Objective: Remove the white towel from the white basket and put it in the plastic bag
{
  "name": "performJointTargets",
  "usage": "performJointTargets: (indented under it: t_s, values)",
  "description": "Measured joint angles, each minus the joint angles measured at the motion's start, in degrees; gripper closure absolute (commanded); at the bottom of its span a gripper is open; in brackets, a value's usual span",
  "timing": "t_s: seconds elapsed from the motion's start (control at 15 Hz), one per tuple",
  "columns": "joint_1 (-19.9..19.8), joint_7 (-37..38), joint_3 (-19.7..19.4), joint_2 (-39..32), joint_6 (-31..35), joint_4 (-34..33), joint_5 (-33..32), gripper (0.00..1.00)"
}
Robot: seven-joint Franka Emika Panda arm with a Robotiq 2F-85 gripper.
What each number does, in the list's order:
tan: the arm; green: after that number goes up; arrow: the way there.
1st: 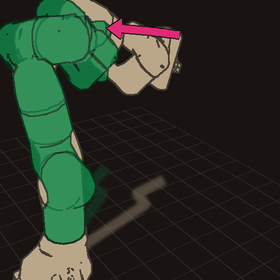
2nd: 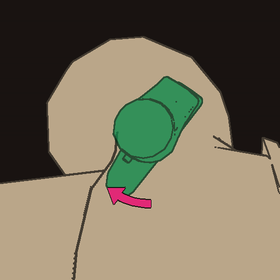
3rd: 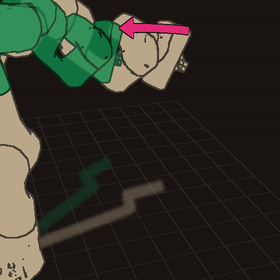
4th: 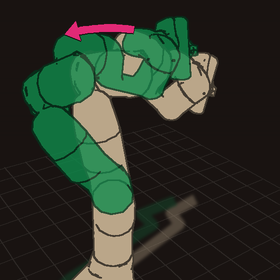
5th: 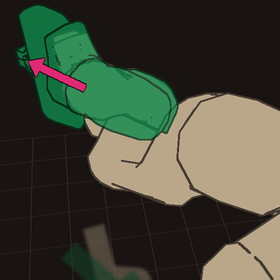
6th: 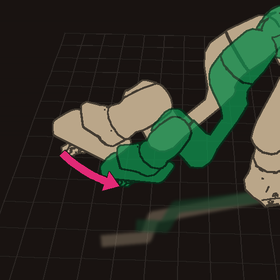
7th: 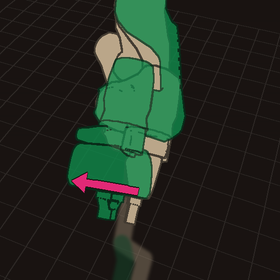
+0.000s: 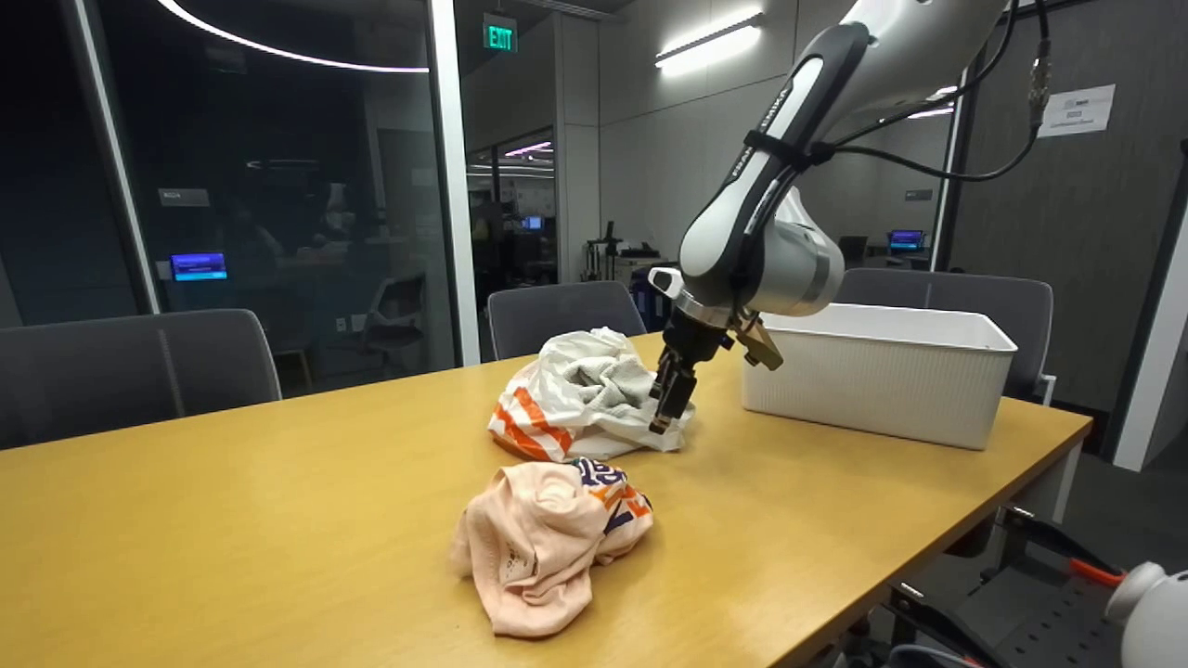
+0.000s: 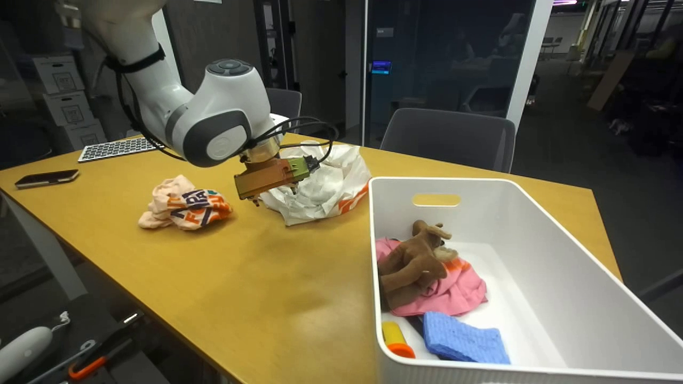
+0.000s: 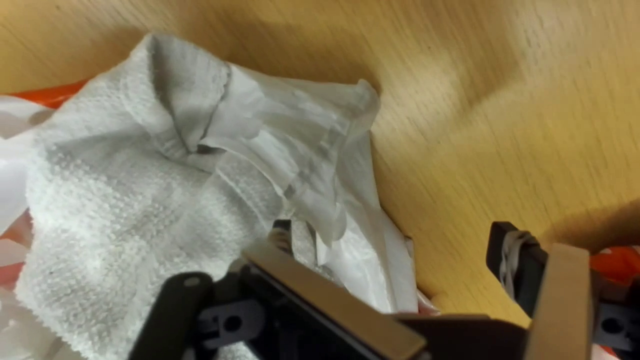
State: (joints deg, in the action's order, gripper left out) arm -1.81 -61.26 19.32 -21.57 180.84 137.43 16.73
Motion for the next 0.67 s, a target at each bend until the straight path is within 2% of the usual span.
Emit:
performJointTargets:
  t_s: [0.2, 0.27, 0.33, 0.4, 0.47, 0.67]
  values:
    - [-1.7, -2.5, 0.5, -2.6, 0.8, -1.3, -0.2, 0.0]
    - [-2.3, -3.2, 0.7, -3.5, 0.8, -1.9, -0.3, 0.25]
    - [-3.2, -2.5, 1.0, -4.4, 0.8, -2.5, -2.8, 0.26]
    - [-4.2, -1.0, 1.4, -5.3, 0.9, -3.2, -6.3, 0.33]
    - [-5.0, 0.3, 1.6, -6.1, 0.9, -3.8, -9.5, 0.44]
    - [-6.5, 3.7, 1.4, -7.8, 0.9, -5.2, -16.6, 0.69]
